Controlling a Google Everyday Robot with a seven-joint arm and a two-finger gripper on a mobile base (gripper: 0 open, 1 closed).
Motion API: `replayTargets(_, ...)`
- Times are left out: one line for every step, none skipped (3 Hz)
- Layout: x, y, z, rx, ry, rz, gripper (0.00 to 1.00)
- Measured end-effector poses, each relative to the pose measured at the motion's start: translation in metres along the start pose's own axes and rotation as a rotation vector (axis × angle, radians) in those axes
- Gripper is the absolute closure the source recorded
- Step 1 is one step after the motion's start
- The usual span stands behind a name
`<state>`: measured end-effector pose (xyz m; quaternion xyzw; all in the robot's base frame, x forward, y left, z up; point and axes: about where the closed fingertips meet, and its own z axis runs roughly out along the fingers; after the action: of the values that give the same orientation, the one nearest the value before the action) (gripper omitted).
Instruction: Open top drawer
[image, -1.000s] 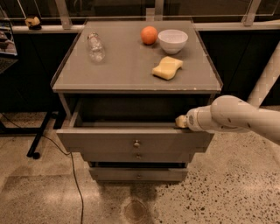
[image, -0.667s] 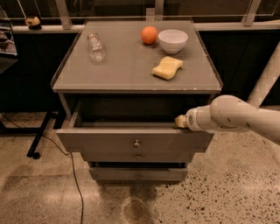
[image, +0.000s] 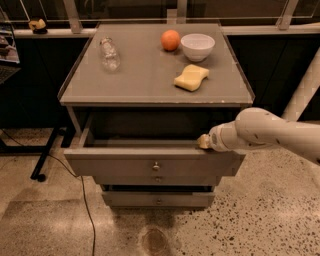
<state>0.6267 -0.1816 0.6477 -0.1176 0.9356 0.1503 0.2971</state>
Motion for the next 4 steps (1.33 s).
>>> replayTargets(0.011, 0.004, -0.01, 0.018, 0.032, 0.017, 1.0)
replayTargets(0.024, 0.004, -0.024, 0.037, 0.056, 0.041, 1.0)
replayTargets(0.04, 0.003, -0.033, 0.046, 0.082, 0.088, 1.0)
replayTargets(0.056, 0.001, -0.033, 0.039, 0.105, 0.138, 1.0)
